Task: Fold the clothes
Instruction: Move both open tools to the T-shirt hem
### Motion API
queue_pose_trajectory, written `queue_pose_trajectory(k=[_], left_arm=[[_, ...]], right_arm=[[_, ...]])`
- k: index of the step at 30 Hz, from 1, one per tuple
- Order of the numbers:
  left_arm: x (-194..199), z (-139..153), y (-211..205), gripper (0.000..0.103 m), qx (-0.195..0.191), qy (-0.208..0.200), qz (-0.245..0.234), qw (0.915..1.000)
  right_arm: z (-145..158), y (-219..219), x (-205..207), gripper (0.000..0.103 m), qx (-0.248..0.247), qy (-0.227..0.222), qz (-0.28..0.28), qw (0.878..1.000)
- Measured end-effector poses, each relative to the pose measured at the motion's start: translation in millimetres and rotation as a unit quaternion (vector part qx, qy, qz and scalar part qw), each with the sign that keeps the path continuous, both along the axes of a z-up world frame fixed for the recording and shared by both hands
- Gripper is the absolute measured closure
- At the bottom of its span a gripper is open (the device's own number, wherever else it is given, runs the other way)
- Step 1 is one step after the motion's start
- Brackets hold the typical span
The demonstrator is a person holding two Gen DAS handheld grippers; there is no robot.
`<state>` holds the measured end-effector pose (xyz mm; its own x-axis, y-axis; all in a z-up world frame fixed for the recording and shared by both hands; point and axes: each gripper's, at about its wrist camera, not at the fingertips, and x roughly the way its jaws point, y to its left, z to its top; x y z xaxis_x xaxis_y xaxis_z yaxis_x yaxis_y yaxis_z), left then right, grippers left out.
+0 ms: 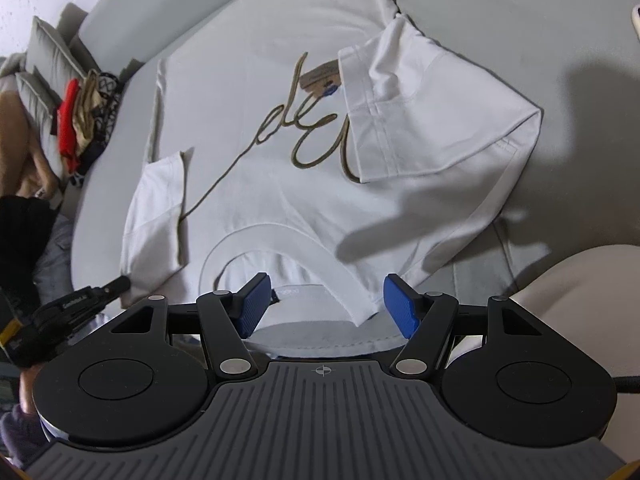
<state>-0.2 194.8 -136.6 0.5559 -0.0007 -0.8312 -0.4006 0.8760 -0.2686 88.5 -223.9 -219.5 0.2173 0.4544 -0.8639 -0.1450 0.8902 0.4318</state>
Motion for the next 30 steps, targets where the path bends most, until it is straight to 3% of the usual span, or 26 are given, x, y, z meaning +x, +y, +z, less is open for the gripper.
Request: queue_pose_trajectory(k=[2,3,4,6,9,11,12,16,21,26,30], left_arm=[[8,-1,-7,0.100,0.027,0.024,-0.001,0.9993],[11,-1,-11,0.092,0.039,0.038,-0.005,0.9985],[10,3,-15,0.076,0.050,0.039,-0.004,0.9980],[6,12,-23,0.063,0.072,0.037,-0.004,0.9967],[-1,27,-40,0.065,0.095,0.023,-0.011,0.9951],[-1,33,-52,0.067,0.086,0.009,-0.029,0.9959],[3,34,-59,0.067,0.078,0.005,-0.042,0.9961],[14,32,-83,0.069,0.072,0.000,-0.077,0.9944],[23,15,-113,0.071,0.082,0.016,-0.126,0.9885],[14,-3,-128,0.071,0.090,0.040,-0.156,0.9828],[-5,-16,-138,0.075,0.069,0.092,-0.181,0.9767]], right_arm=[[2,-2,-1,0.032,-0.003,-0.005,-0.001,1.000],[3,-3,-1,0.032,-0.004,-0.008,-0.001,1.000],[4,-4,-2,0.031,-0.005,-0.011,-0.002,1.000],[8,-7,-2,0.031,-0.007,-0.021,-0.008,1.000],[11,-11,1,0.044,-0.019,-0.045,-0.019,0.999],[11,-9,7,0.071,-0.037,-0.052,-0.022,0.998],[10,-7,12,0.073,-0.046,-0.056,-0.022,0.997],[8,3,31,0.074,-0.081,-0.078,-0.018,0.994],[-12,8,54,0.073,-0.124,-0.071,-0.018,0.990],[-29,1,35,0.073,-0.152,-0.053,-0.003,0.987],[-32,-10,21,0.073,-0.145,-0.012,0.008,0.989]])
